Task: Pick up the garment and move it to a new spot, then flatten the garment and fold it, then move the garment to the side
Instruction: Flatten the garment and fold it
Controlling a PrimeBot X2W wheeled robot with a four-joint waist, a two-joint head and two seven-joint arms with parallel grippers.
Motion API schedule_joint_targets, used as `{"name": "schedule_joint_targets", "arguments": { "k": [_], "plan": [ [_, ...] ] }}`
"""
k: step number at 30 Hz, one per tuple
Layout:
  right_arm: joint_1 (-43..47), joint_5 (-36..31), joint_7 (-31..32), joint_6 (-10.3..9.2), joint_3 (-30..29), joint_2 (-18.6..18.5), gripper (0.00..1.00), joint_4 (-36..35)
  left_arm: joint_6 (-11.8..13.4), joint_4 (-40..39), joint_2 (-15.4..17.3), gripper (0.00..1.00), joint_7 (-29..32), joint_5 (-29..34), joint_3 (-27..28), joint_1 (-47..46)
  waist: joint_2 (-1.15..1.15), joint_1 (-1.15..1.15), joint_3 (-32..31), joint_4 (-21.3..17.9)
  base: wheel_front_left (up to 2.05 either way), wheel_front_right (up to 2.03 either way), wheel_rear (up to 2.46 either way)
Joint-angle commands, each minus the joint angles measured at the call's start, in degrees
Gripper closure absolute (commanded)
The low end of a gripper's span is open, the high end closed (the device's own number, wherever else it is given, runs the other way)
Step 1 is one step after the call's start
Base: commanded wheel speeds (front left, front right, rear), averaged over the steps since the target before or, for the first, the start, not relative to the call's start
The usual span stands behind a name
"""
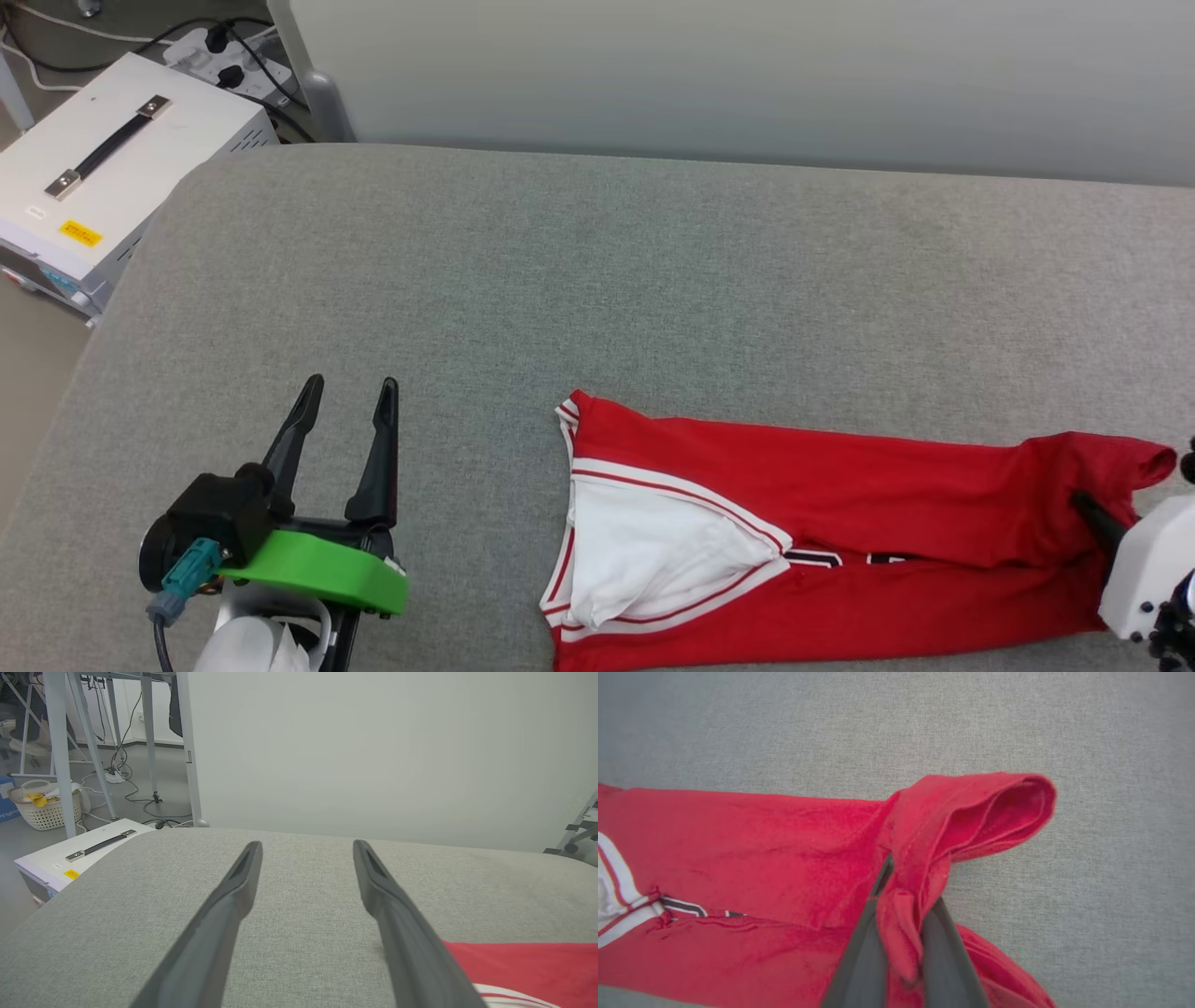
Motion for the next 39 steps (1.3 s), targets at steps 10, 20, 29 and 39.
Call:
{"name": "schedule_joint_targets", "arguments": {
  "k": [10,20,29,39],
  "plan": [
    [3.81,-2.25,9.45,-0.04,6.26,7.50,1.00,-11.48,-0.17,0.61,0.06,0.00,-0.33,-0.73,-1.15,1.51,0.69,0.00,-2.24,0.95,0.00,0.00,0.00],
    [0.74,-2.45,11.00,-0.04,11.14,19.66,1.00,-11.60,-0.17,0.93,-0.02,0.00,-0.33,-1.04,-1.32,1.63,0.69,0.00,-2.65,3.72,0.00,0.00,0.00],
    [-4.54,-0.19,7.03,-0.04,14.63,22.97,1.00,-6.42,-0.17,1.07,-0.16,0.00,-0.33,-0.78,-1.50,1.02,0.69,0.00,-2.11,6.07,0.00,0.00,0.00],
    [-8.78,4.27,0.65,-0.04,21.72,23.01,0.00,2.89,-0.17,1.18,-0.13,0.00,-0.33,-0.74,-1.72,0.22,0.69,0.00,-1.34,7.92,0.00,0.00,0.00]
  ]
}}
